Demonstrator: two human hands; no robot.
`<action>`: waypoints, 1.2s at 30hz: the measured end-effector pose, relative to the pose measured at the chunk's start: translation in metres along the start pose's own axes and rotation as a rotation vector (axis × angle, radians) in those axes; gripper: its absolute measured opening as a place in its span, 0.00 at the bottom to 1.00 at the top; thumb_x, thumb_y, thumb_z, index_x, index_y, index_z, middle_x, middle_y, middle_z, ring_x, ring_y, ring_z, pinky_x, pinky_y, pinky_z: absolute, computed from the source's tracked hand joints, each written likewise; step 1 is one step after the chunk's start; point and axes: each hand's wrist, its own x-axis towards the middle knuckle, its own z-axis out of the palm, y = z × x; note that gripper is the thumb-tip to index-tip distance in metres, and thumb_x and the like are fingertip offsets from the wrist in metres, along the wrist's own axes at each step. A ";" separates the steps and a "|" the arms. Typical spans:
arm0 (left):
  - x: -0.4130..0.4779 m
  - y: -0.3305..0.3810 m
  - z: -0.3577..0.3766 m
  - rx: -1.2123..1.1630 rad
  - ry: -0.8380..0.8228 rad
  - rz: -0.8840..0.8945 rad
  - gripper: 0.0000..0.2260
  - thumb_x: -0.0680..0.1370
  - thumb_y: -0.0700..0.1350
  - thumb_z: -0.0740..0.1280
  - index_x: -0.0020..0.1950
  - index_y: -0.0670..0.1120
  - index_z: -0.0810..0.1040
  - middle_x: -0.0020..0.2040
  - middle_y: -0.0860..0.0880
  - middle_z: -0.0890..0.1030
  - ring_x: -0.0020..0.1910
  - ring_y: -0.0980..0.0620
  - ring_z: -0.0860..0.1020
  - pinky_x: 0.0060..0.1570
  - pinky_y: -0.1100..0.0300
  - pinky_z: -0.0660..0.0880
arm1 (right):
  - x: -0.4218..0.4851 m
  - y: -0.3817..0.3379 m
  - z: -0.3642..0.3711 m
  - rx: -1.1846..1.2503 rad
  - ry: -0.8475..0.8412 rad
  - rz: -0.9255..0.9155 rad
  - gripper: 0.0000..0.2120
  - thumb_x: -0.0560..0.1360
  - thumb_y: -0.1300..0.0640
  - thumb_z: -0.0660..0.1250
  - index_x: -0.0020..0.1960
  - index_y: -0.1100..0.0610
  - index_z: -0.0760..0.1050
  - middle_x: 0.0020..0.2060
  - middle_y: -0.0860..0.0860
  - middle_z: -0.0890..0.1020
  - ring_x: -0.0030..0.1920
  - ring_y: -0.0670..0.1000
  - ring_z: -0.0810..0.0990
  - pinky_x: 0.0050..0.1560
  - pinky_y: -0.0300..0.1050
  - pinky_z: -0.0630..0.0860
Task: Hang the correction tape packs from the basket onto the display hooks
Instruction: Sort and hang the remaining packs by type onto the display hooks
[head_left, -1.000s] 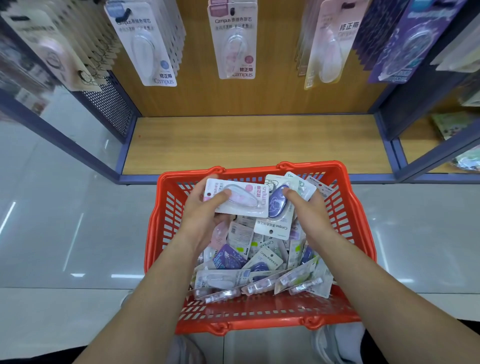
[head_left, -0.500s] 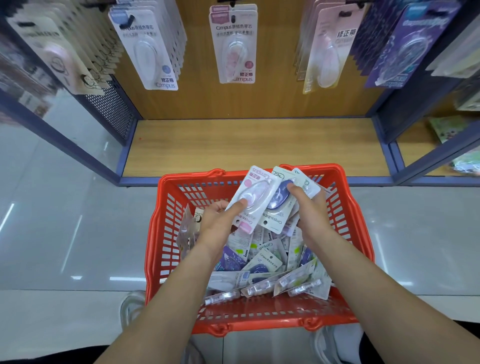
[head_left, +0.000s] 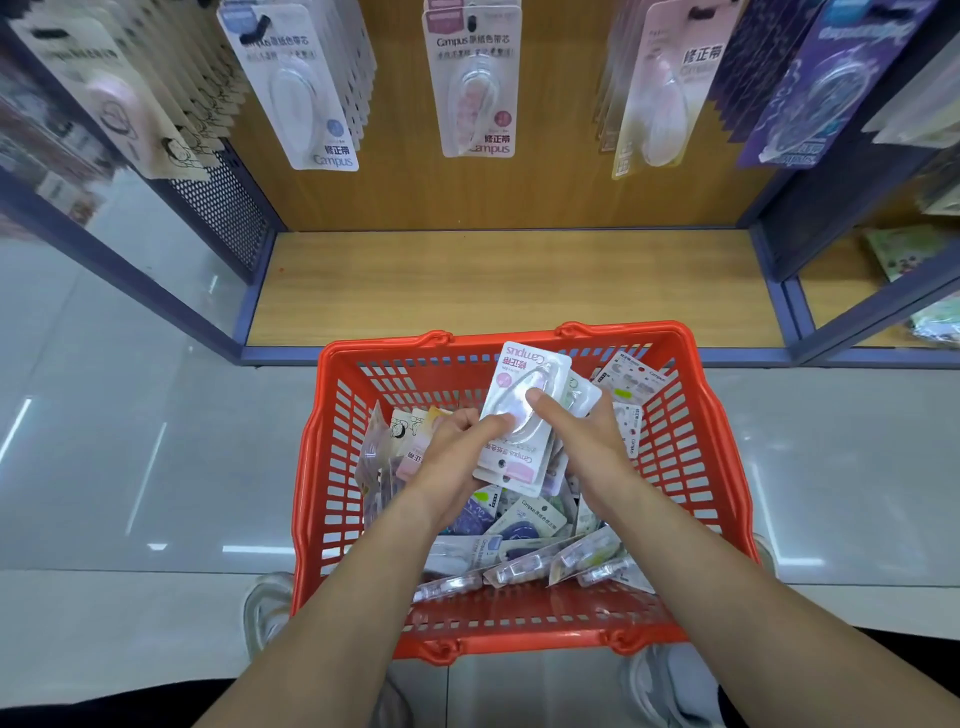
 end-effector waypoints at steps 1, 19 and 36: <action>0.001 -0.001 -0.001 0.000 -0.001 -0.003 0.27 0.61 0.54 0.80 0.52 0.45 0.74 0.66 0.35 0.76 0.48 0.44 0.84 0.47 0.49 0.81 | 0.000 0.001 0.000 0.000 -0.007 -0.002 0.33 0.69 0.46 0.80 0.68 0.57 0.71 0.56 0.55 0.85 0.52 0.56 0.87 0.42 0.50 0.84; -0.024 0.032 -0.001 0.490 -0.147 0.002 0.33 0.62 0.51 0.78 0.66 0.52 0.74 0.56 0.47 0.84 0.51 0.44 0.86 0.55 0.45 0.82 | -0.002 -0.085 -0.032 -0.668 -0.461 0.067 0.37 0.69 0.61 0.82 0.72 0.48 0.69 0.63 0.52 0.78 0.57 0.50 0.82 0.53 0.47 0.83; -0.109 0.087 -0.008 0.369 0.111 0.428 0.27 0.69 0.41 0.82 0.64 0.55 0.77 0.61 0.52 0.80 0.55 0.53 0.83 0.51 0.55 0.82 | -0.062 -0.129 -0.009 -0.528 -0.601 -0.059 0.20 0.65 0.52 0.81 0.55 0.53 0.85 0.53 0.57 0.87 0.53 0.59 0.86 0.56 0.60 0.79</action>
